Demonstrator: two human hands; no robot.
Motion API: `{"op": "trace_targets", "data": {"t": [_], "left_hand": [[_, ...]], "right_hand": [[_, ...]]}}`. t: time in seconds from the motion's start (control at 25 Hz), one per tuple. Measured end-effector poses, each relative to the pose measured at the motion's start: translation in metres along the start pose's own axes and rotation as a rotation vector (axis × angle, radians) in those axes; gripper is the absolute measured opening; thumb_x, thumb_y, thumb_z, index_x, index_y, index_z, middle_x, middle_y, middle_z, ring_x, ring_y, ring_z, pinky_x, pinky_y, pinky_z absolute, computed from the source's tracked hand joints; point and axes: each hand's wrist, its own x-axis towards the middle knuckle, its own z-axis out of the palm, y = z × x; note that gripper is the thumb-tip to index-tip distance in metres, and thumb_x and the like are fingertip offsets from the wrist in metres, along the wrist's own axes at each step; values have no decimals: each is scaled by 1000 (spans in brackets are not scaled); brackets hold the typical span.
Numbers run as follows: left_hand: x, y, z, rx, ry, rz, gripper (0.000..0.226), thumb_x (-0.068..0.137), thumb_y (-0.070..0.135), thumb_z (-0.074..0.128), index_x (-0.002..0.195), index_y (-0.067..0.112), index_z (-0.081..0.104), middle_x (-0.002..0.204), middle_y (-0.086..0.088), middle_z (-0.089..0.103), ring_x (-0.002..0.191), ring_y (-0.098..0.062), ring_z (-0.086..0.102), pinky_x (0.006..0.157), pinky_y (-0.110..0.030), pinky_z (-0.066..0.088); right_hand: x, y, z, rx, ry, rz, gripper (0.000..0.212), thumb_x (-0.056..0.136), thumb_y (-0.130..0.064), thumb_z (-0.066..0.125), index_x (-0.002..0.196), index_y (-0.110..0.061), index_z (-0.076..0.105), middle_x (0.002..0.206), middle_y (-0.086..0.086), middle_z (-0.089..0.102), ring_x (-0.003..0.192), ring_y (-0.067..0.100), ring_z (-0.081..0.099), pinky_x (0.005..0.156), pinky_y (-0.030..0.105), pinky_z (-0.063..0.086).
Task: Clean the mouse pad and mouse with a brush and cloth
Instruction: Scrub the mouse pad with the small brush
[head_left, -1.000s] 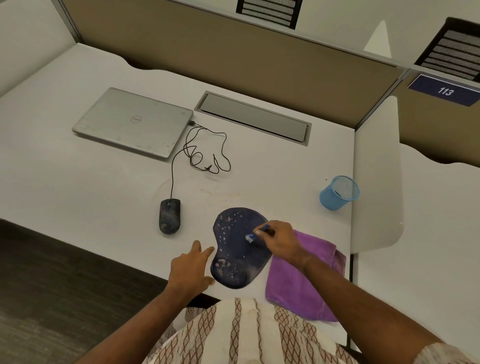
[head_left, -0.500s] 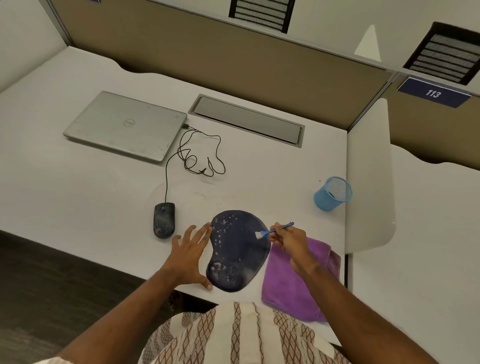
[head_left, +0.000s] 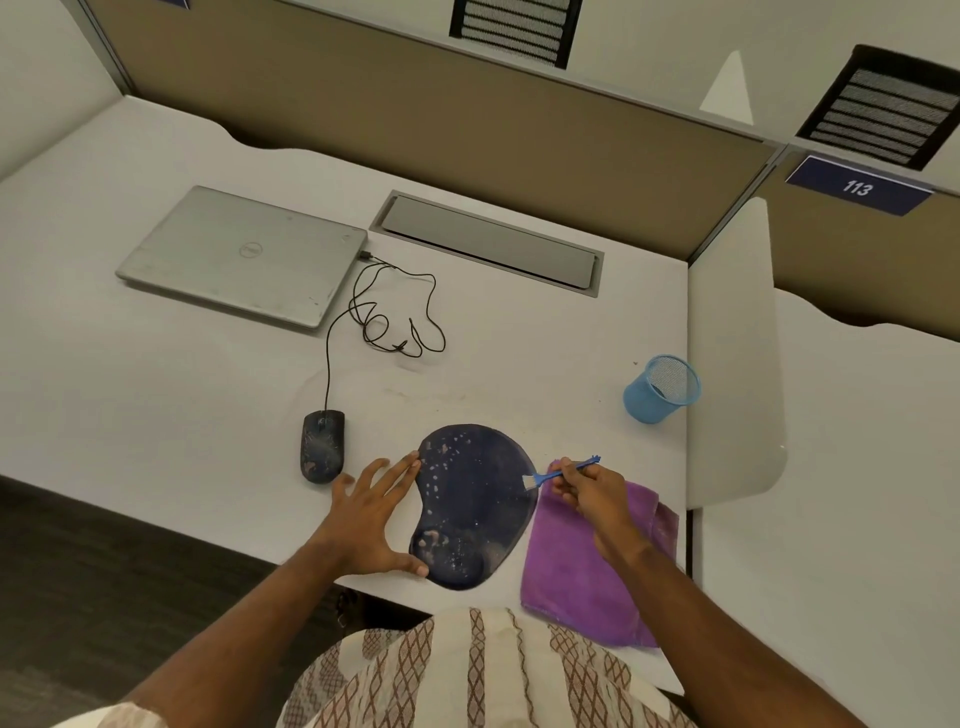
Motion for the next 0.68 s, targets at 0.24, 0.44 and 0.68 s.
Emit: {"op": "trace_targets", "data": {"t": [0.24, 0.44, 0.68], "left_hand": [[-3, 4, 4, 3, 45, -29, 134, 55, 106, 36, 156, 35, -14, 164, 16, -18, 154, -27, 3, 114, -69, 8], [-6, 21, 10, -49, 98, -90, 132, 57, 105, 36, 157, 34, -12, 165, 15, -15, 153, -30, 7, 111, -72, 10], [-4, 22, 11, -44, 103, -131, 133, 55, 107, 31, 156, 34, -17, 164, 16, -20, 153, -29, 8, 111, -71, 12]], "right_hand": [[8, -3, 7, -90, -46, -103, 23, 92, -27, 64, 101, -7, 73, 81, -1, 71, 74, 13, 64, 68, 18, 52], [13, -12, 13, -247, -64, -220, 23, 93, -32, 64, 102, -13, 74, 81, -6, 70, 77, 10, 65, 69, 16, 48], [9, -19, 26, -443, -198, -430, 10, 89, -40, 68, 85, -32, 73, 75, -15, 71, 73, 5, 67, 69, 20, 52]]}}
